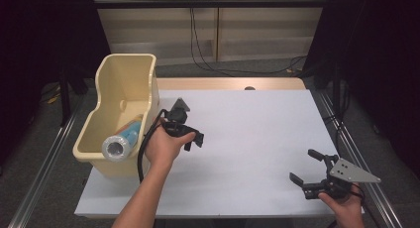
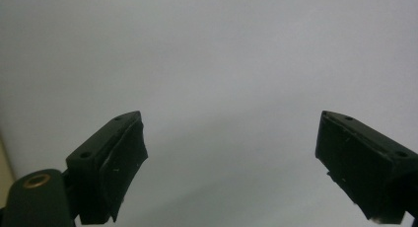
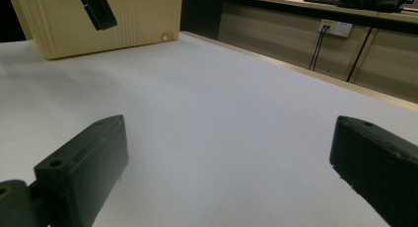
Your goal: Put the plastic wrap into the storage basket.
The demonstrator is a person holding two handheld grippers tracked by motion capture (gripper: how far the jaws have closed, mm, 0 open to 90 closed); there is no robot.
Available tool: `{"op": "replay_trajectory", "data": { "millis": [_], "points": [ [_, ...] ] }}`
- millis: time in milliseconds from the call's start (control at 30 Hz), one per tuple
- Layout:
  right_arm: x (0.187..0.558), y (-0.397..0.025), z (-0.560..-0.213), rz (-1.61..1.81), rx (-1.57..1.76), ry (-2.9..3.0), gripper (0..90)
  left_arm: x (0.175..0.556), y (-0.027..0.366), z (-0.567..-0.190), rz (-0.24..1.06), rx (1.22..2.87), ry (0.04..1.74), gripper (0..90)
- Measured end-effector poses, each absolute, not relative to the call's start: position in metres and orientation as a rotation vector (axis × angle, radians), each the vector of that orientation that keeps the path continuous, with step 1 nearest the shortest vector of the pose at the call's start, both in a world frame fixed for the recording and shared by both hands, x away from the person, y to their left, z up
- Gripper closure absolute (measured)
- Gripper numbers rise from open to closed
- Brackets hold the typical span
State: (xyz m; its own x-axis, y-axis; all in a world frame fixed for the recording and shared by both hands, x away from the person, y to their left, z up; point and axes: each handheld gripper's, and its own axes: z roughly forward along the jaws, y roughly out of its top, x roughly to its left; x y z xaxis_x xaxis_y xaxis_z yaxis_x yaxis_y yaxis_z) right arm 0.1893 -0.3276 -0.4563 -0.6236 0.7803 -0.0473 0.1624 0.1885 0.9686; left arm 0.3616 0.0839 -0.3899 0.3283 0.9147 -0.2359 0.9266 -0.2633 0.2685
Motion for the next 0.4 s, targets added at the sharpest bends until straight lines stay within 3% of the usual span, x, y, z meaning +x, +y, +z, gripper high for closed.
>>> {"op": "replay_trajectory", "data": {
  "millis": [400],
  "points": [
    [0.189, -0.329, -0.457, 1.458, 0.885, 1.920, 0.8, 0.356, 0.083, -0.415, -0.042, 2.270, 1.610, 10.2]
  ]
}}
